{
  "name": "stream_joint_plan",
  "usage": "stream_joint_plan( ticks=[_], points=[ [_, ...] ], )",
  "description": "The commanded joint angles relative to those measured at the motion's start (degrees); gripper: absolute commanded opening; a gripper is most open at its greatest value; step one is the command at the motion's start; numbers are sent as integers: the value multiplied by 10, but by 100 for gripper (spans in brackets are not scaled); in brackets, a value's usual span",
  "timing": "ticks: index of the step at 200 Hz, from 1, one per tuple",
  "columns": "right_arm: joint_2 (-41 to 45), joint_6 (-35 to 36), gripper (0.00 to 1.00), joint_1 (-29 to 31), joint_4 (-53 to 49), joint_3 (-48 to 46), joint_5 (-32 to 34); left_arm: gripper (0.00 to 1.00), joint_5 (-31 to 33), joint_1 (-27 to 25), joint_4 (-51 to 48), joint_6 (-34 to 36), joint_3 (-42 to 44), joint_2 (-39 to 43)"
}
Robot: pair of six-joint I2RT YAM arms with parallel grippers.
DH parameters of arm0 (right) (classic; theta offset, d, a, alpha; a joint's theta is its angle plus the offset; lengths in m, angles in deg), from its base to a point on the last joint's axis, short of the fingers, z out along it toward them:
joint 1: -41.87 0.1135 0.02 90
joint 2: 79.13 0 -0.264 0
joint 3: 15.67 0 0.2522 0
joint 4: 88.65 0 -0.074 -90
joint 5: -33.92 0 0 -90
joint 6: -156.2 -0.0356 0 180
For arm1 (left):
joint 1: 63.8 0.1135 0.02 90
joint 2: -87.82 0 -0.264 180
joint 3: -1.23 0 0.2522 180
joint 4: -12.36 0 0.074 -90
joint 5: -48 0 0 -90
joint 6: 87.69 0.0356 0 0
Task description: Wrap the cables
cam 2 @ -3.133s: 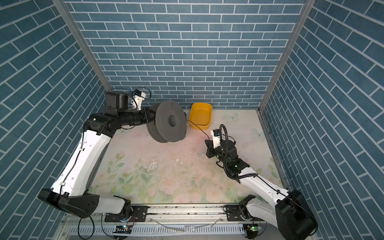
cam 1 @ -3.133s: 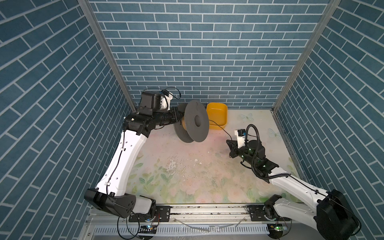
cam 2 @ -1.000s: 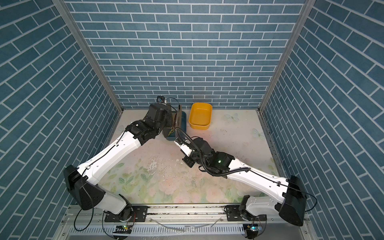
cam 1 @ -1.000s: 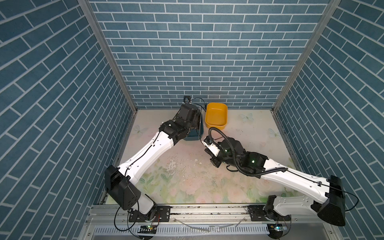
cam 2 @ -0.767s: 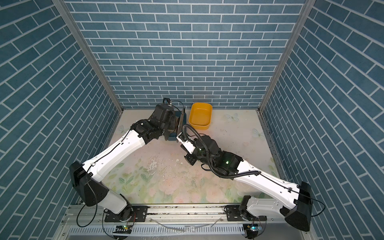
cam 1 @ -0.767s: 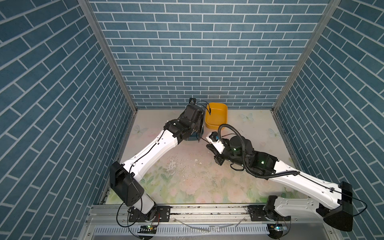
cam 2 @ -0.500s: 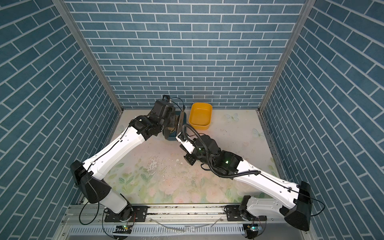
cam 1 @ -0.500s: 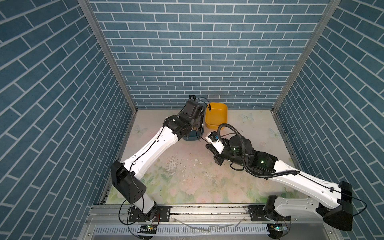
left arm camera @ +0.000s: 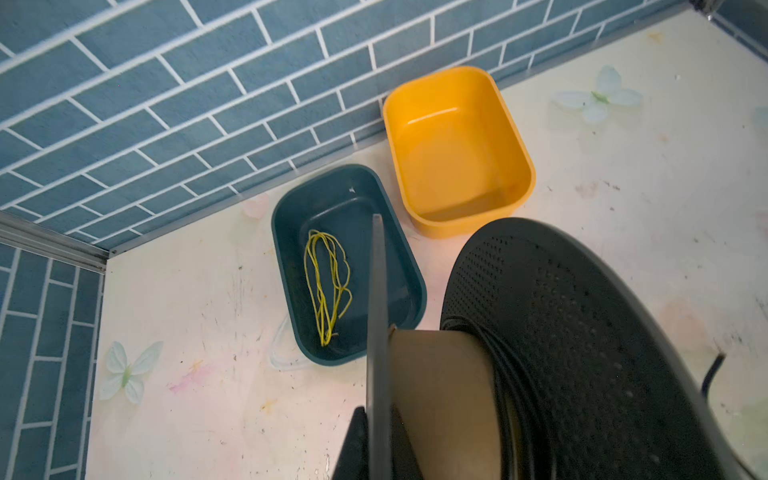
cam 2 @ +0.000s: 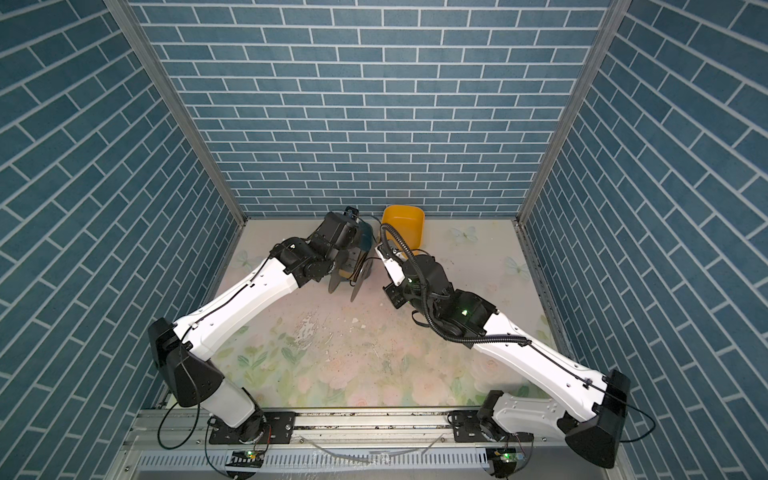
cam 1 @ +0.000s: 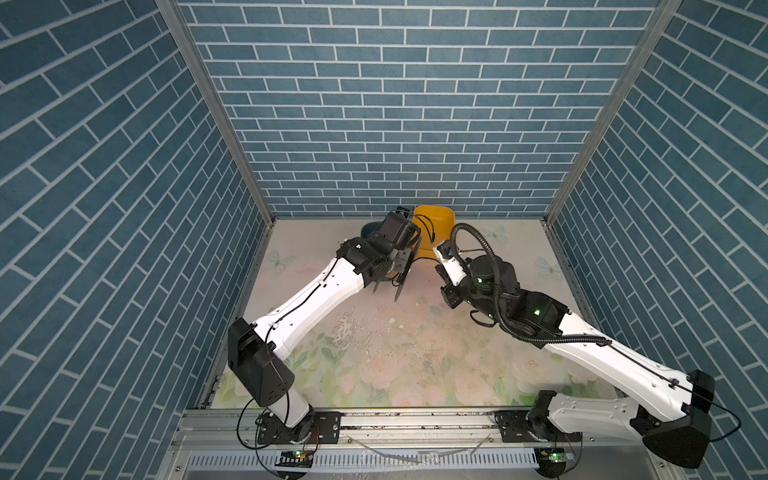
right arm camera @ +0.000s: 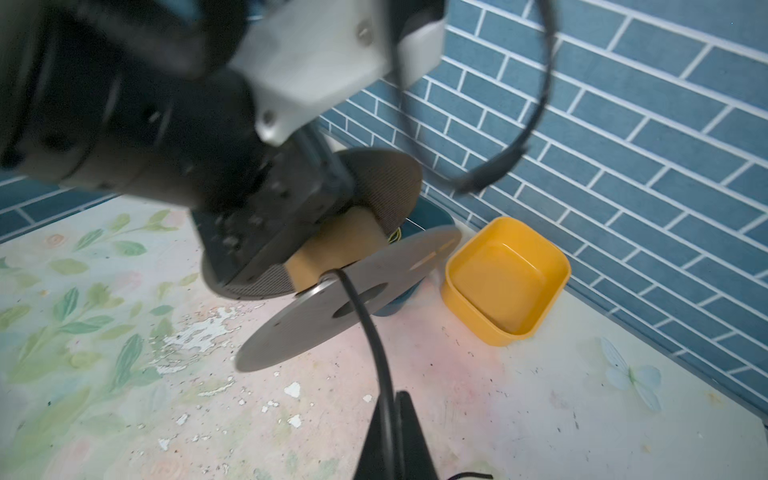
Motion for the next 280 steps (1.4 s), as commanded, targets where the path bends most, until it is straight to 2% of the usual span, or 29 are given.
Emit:
stream_joint_plan(
  ticks=[1, 21, 44, 68, 91, 123, 167, 194, 221, 237, 280],
  points=[
    [10, -35, 0, -45, -36, 23, -27, 0, -36, -5, -13, 13, 27, 44],
    [-5, -41, 0, -73, -45, 26, -50, 0, -90, -5, -28, 18, 29, 59],
    [-28, -53, 0, -98, -57, 35, -58, 0, -128, -5, -51, 25, 17, 72],
    [-47, -67, 0, -128, -47, 25, -96, 0, -159, -5, -70, 34, 6, 85],
    [-58, -79, 0, -159, -23, 3, -157, 0, -203, -2, -93, 41, -6, 91],
    [-64, -87, 0, -195, 24, -35, -288, 0, -283, 20, -105, 24, -18, 102],
    [-89, -111, 4, -221, 79, -84, -370, 0, -387, 92, -51, -40, 4, 125],
    [-98, -127, 11, -227, 121, -117, -405, 0, -418, 112, -18, -72, 9, 126],
    [-95, -150, 29, -228, 171, -156, -416, 0, -464, 125, 19, -103, 16, 119],
    [-92, -159, 36, -228, 187, -171, -420, 0, -496, 136, 37, -123, 17, 113],
    [-73, -170, 44, -228, 192, -193, -421, 0, -474, 142, 38, -128, 4, 112]
  ],
)
